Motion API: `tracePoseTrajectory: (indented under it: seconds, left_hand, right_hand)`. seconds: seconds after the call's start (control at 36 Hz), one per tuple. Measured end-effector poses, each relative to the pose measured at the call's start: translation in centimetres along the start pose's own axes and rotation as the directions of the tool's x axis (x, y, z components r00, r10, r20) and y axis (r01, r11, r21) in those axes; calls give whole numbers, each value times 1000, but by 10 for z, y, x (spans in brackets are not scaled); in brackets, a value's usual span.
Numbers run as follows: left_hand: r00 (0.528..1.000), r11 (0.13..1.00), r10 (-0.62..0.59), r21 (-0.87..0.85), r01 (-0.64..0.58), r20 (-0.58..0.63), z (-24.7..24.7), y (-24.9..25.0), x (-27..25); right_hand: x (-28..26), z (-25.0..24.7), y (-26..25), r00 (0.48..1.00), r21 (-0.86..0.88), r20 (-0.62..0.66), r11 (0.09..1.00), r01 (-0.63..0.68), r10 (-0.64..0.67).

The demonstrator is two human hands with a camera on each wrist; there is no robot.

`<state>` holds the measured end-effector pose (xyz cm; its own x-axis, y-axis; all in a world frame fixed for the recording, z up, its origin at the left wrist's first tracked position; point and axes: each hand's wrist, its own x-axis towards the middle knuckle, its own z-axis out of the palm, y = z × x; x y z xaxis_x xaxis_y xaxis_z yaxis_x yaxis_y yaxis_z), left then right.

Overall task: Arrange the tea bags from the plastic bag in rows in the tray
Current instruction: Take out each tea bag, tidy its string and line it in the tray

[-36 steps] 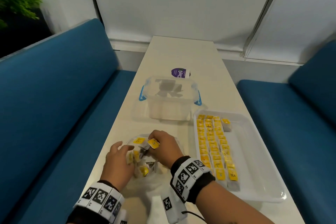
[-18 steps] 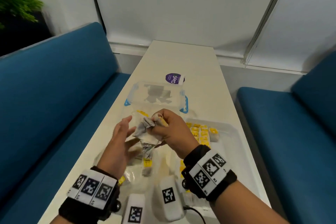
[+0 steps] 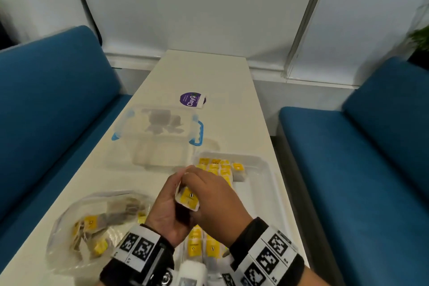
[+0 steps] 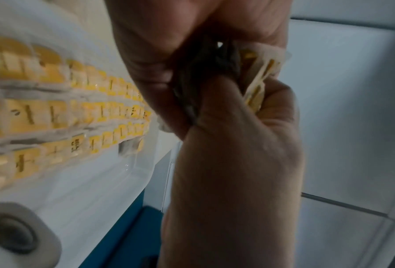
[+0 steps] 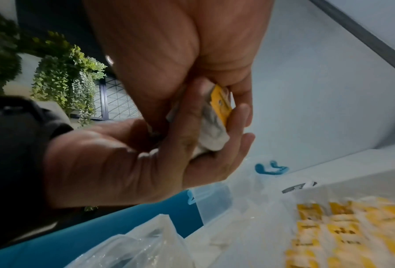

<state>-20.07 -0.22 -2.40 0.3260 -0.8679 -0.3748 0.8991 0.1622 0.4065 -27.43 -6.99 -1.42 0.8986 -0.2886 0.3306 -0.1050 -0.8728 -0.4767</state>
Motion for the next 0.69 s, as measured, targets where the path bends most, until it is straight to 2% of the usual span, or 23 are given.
tracePoseTrajectory:
  seconds: [0.08, 0.19, 0.28, 0.36, 0.42, 0.53, 0.61, 0.69]
  left_hand:
    - [1000, 1000, 3, -23, -3, 5, -3, -11, 6]
    - [998, 998, -61, -18, 61, 5, -2, -22, 8]
    - [994, 995, -100, -21, 99, -48, -7, -26, 13]
    - [994, 995, -98, -16, 97, -43, -11, -27, 18]
    - [994, 994, -105, -22, 104, -41, -12, -26, 19]
    - [981, 982, -175, 52, 180, -87, -14, -21, 18]
    - [962, 958, -273, 96, 271, 7, -19, -18, 15]
    - [931, 935, -351, 95, 342, 98, -22, -15, 11]
  right_hand:
    - [-13, -6, 7, 1000, 133, 13, 991, -30, 29]
    - [-28, -14, 14, 992, 322, 12, 939, -124, 127]
    - [-33, -19, 17, 985, 385, -5, 909, -159, 174]
    - [-35, -24, 19, 981, 443, -51, 885, -144, 185]
    - [-36, -29, 19, 975, 529, -55, 834, -153, 213]
    - [-35, -36, 25, 958, 727, -27, 663, -179, 287]
    - [-32, -38, 34, 934, 779, -30, 594, -201, 355]
    - [-28, -46, 42, 932, 746, 22, 614, -257, 363]
